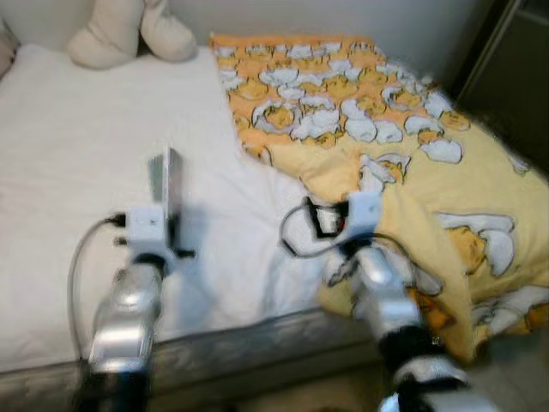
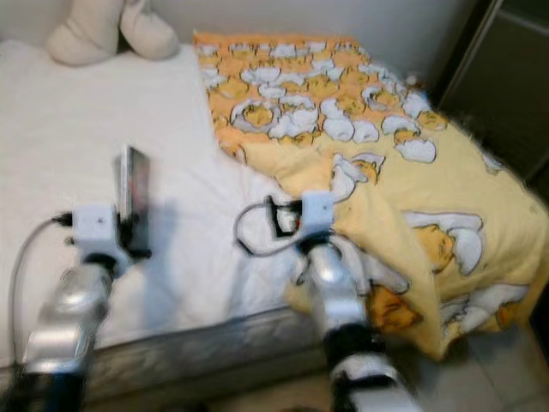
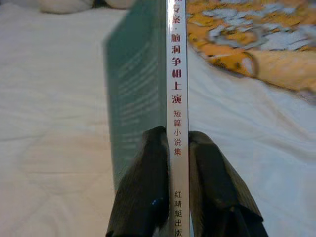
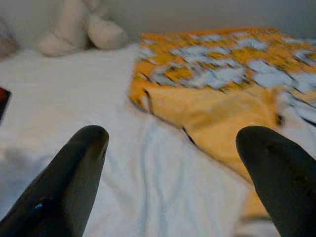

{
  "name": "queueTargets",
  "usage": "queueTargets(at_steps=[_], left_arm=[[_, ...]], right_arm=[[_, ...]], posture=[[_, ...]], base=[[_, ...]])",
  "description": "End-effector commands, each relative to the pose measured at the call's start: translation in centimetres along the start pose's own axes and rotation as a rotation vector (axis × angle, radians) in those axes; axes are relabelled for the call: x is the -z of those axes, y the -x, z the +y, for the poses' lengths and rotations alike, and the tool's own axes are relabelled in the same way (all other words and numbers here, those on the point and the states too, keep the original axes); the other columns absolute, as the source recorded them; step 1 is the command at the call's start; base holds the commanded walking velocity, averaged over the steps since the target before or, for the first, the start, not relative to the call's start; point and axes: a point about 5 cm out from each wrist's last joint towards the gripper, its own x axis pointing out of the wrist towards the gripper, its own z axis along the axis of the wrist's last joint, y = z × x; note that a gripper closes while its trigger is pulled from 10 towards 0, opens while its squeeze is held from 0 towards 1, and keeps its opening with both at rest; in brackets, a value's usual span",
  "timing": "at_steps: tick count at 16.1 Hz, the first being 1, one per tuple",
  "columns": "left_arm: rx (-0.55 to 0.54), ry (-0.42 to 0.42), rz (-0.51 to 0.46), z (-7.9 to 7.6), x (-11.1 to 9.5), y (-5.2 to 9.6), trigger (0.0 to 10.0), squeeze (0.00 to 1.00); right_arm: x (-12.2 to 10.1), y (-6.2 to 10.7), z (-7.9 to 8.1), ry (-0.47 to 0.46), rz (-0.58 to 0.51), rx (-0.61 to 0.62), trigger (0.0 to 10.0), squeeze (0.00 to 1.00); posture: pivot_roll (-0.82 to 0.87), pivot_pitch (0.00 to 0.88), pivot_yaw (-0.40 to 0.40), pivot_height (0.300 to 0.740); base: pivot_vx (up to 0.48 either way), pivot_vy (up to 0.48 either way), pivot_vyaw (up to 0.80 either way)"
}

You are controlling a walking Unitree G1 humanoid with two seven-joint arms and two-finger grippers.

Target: Clean up the room

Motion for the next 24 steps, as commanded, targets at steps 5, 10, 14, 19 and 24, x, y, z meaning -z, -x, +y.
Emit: queueTargets(at_steps=[5,10,14,19,24], left_arm=[[0.09,-0.081,-0.064,0.3,-1.8,-0.7,10.0,0.0],[0.069,-0.022,-0.076,-1.0,-1.9,-1.4,10.0,0.0],[0.049,-0.043,-0.064,-2.1,-1.7,-1.8,10.0,0.0],[0.054,-0.044,-0.076,-2.7,-1.8,-2.0,10.0,0.0],[0.087,-0.069,-0.123,-3.6,-2.4,-2.1,10.0,0.0]], right_arm=[[0.9,0.4,0.2,-0.107,-0.014,0.097,10.0,0.0],[-0.5,-0.7,0.0,-0.07,-0.037,0.057,10.0,0.0],[-1.2,-1.2,-0.5,-0.033,-0.046,0.04,10.0,0.0],[-1.1,-1.2,-0.4,0.004,-0.032,0.025,10.0,0.0],[-1.3,-1.4,-0.3,0.021,-0.041,0.011,10.0,0.0]], posture=[[0.05,0.0,0.065,0.74],[0.03,0.0,0.039,0.74],[0.03,0.0,0.012,0.74],[0.02,0.0,0.004,0.74],[0.01,0.0,0.012,0.74]], base=[[0.0,0.48,0.0],[0.0,0.48,0.15],[0.0,0.12,0.66],[0.0,0.0,0.24],[0.244,0.0,0.0]])
